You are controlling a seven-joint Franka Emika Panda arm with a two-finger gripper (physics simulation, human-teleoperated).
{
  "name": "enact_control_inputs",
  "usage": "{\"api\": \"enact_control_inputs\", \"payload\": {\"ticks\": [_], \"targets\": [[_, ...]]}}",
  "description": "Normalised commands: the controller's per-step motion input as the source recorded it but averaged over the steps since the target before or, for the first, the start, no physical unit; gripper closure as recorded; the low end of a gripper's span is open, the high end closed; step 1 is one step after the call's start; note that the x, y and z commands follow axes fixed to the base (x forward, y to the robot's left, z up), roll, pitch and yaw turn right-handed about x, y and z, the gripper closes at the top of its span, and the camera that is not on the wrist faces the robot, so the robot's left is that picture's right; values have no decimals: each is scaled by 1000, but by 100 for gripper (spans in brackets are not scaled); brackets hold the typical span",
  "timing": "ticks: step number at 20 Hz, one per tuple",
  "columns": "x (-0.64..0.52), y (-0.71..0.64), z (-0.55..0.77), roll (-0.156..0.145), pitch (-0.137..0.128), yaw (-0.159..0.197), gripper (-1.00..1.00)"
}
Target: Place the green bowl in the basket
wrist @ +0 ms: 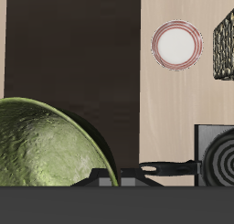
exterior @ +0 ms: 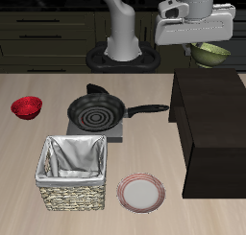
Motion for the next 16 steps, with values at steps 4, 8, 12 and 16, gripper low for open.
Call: {"api": "enact_control_inputs", "payload": {"ticks": [4,8,12,16], "targets": [[-53,-277,174,-39,-15,0,100],[37,-771,184,-109,-17,-9,100],[36,-489,65,-67,-1,0,100],[10,-551,51,-83,-4,7,100]]}}
